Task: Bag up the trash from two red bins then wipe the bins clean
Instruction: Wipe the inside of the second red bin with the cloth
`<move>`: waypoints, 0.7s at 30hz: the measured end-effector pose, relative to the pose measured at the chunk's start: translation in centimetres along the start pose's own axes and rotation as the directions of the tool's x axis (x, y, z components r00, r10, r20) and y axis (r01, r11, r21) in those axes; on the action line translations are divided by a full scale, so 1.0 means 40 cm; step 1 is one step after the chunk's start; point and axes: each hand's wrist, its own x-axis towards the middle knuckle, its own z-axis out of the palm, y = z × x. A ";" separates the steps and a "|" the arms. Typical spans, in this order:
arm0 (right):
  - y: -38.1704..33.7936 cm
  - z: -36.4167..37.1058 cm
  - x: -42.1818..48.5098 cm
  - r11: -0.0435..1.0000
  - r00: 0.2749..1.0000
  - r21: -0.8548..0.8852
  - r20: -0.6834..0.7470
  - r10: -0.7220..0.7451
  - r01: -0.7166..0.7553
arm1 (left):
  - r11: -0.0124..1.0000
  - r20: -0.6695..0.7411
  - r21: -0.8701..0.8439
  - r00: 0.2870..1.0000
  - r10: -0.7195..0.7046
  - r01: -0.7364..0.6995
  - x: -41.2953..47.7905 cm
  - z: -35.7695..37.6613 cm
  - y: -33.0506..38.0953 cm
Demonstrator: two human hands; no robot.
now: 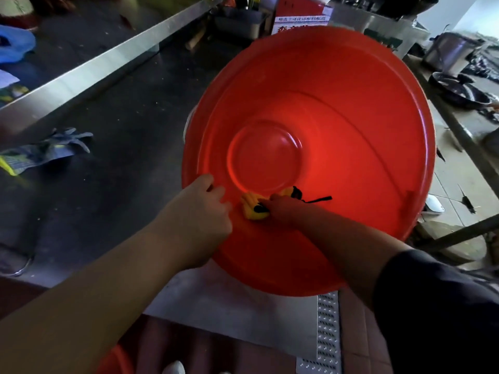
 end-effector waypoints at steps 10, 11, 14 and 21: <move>-0.023 -0.069 -0.105 0.995 0.997 -0.064 -0.026 -0.078 0.076 | 1.000 0.053 -0.024 0.999 0.014 -0.012 0.007 -0.008 -0.011; -0.026 -0.078 -0.158 0.991 0.992 -0.074 -0.043 -0.117 0.113 | 0.999 0.049 -0.039 0.999 0.003 -0.001 0.010 0.003 -0.012; -0.041 -0.104 -0.332 0.974 0.973 -0.087 -0.079 -0.215 0.208 | 0.999 0.090 -0.016 0.995 -0.035 0.037 0.009 0.000 -0.015; -0.060 -0.087 -0.429 0.978 0.968 -0.036 -0.140 -0.209 0.206 | 0.998 0.042 -0.039 0.998 0.053 -0.052 0.005 -0.019 -0.022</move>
